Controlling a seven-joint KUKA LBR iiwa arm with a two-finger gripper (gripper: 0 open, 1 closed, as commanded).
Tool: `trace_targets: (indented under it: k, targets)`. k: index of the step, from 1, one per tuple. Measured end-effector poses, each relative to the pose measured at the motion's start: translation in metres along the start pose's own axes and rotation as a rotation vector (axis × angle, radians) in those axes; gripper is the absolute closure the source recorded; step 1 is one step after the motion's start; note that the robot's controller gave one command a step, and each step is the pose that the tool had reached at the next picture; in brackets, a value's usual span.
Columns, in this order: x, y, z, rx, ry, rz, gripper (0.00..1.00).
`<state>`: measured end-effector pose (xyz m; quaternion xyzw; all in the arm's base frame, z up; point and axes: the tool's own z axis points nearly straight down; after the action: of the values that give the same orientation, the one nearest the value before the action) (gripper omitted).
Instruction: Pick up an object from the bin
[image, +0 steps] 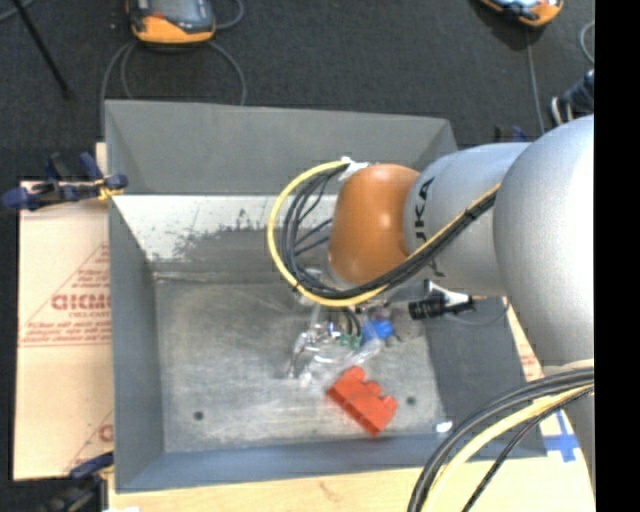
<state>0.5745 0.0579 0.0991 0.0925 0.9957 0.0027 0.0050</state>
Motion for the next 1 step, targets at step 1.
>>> trace_targets:
  k: [1]
  targets:
    - [0.0342,-0.0802,0.0188,0.006,0.005,-0.127,0.00]
